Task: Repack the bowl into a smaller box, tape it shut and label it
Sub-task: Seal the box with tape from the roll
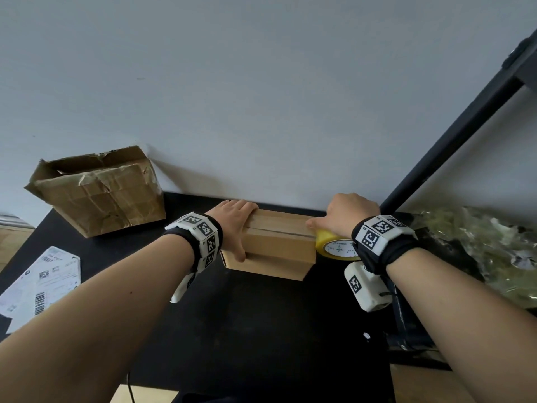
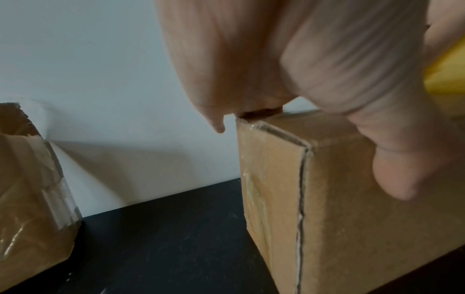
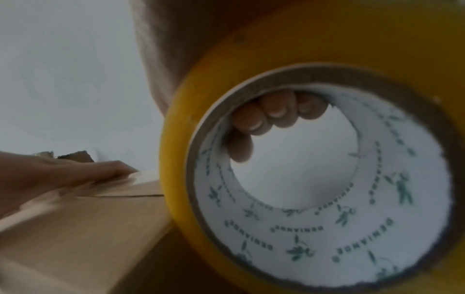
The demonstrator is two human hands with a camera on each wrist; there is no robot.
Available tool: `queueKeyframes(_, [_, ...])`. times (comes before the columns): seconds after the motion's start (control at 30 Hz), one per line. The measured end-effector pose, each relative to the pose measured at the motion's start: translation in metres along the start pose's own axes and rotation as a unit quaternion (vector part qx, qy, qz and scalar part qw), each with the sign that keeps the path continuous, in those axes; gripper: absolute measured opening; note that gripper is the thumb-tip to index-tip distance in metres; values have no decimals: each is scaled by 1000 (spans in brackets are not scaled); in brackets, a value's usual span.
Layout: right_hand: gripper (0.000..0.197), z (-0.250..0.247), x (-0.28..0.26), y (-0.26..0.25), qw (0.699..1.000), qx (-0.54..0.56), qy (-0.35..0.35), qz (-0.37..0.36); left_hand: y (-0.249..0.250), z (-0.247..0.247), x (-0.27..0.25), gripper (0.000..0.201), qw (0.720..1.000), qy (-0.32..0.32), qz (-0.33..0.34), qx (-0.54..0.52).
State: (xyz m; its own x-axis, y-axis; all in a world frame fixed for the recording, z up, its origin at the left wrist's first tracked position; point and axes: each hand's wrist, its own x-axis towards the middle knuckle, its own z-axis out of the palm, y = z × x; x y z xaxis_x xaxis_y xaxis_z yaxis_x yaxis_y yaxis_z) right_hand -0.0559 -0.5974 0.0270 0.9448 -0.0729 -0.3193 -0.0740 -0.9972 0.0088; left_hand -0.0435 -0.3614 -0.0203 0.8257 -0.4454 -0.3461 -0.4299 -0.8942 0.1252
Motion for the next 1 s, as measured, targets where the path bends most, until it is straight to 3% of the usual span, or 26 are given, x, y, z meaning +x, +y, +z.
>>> queueKeyframes(0.37, [60,11,5,1,1000,-5,-12,6,1,4,2,111,1000,11,0,22])
queueKeyframes(0.5, [59,15,6,0,1000,-4,-16,8,7,5,3,122,997,-11,-19,69])
queueKeyframes(0.6, [59,19,6,1,1000,-2,-17,11,28,8,10,131,996,-16,11,82])
queueKeyframes(0.77, [56,23,7,3,1000,5,-13,13,85,12,31,128,993,2,77,88])
queueKeyframes(0.87, [63,27,6,11,999,45,-17,13,90,12,37,122,993,13,88,84])
queueKeyframes(1.0, [66,31,0,38,982,189,28,9,85,13,38,119,992,42,91,71])
